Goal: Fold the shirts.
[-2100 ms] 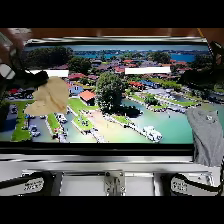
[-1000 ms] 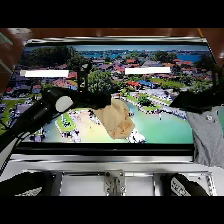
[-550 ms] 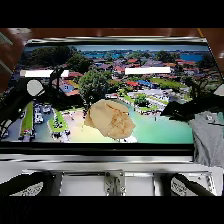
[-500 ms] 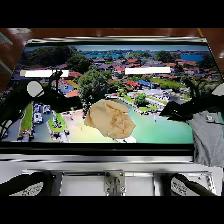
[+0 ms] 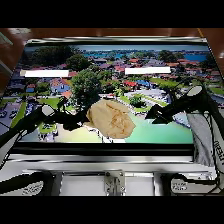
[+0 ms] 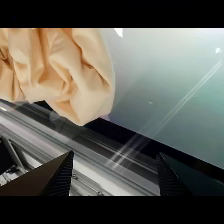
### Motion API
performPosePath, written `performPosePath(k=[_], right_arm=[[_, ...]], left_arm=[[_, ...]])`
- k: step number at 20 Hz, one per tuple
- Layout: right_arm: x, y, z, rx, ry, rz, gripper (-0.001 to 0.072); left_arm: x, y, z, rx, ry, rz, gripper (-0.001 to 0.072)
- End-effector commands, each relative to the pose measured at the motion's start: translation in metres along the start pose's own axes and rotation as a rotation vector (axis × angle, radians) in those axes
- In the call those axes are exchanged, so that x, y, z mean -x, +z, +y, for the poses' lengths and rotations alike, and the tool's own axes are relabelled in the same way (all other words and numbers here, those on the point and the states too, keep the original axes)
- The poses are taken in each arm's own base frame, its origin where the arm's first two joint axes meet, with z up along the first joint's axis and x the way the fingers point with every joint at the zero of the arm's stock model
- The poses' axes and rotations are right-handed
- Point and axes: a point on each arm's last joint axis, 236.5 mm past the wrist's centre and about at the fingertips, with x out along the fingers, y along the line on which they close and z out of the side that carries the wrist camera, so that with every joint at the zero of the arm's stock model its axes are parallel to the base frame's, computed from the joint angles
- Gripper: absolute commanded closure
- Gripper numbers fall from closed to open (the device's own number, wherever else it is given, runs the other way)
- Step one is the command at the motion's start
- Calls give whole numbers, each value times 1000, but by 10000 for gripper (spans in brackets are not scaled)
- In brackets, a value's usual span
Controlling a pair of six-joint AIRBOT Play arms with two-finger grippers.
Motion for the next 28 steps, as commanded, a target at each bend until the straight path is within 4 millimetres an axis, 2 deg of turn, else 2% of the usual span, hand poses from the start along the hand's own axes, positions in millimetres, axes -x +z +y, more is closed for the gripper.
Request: performPosePath(k=[1, 2, 3, 4, 5, 6, 7, 8, 9, 10, 11, 15, 16, 17, 18, 20, 22, 23, 24, 25, 27, 28], right_arm=[[-19, 1, 1, -12, 10, 40, 78], [-19, 1, 1, -19, 10, 41, 78], [-19, 1, 0, -19, 8, 41, 78], [-19, 2, 0, -25, 7, 38, 78], [-19, 3, 0, -34, 7, 35, 78], [-20, 2, 1, -37, 5, 37, 78], [-23, 2, 2, -28, -4, 41, 79], [-29, 2, 4, -16, -11, 45, 79], [-38, 3, 6, -8, -21, 53, 79], [-50, 4, 9, 0, -32, 67, 79], [-62, 4, 12, 5, -43, 80, 79], [-103, -4, 22, 42, -70, 142, 82], [-109, -8, 25, 59, -75, 157, 207], [-112, -10, 27, 73, -84, 166, 522], [-114, -12, 29, 81, -85, 171, 650], [-106, -9, 34, 105, -80, 170, 651], [-78, 4, 55, 165, -66, 101, 652], [-53, 14, 74, 227, -57, 28, 652], [-24, 24, 96, 291, -52, -61, 652], [15, 33, 123, 363, -48, -174, 652], [99, 38, 183, 508, -45, -430, 652], [150, 31, 217, 590, -44, -592, 652]], left_arm=[[-11, 28, 1, 44, -33, -114, 27], [-10, 35, 1, 46, -34, -143, 71], [-12, 37, 1, 48, -33, -152, 71], [-17, 36, 3, 50, -27, -144, 88], [-23, 30, 2, 64, -30, -122, 150], [-29, 24, -2, 80, -40, -104, 150], [-35, 18, -7, 86, -48, -90, 198], [-38, 15, -10, 81, -49, -84, 294], [-39, 12, -12, 72, -50, -79, 478], [-39, 10, -13, 72, -51, -75, 628], [-38, 10, -13, 74, -54, -71, 669], [-19, 18, -25, -15, -85, -113, 670], [-11, 21, -30, -39, -98, -132, 670], [-3, 25, -35, -65, -109, -154, 670], [7, 29, -40, -92, -121, -178, 670], [29, 39, -48, -104, -151, -236, 672], [65, 48, -67, -128, -203, -301, 673], [89, 50, -83, -169, -236, -334, 673], [122, 52, -104, -239, -268, -394, 673], [161, 54, -127, -313, -301, -473, 673], [266, 51, -179, -470, -382, -700, 672], [328, 42, -203, -550, -423, -832, 672]])
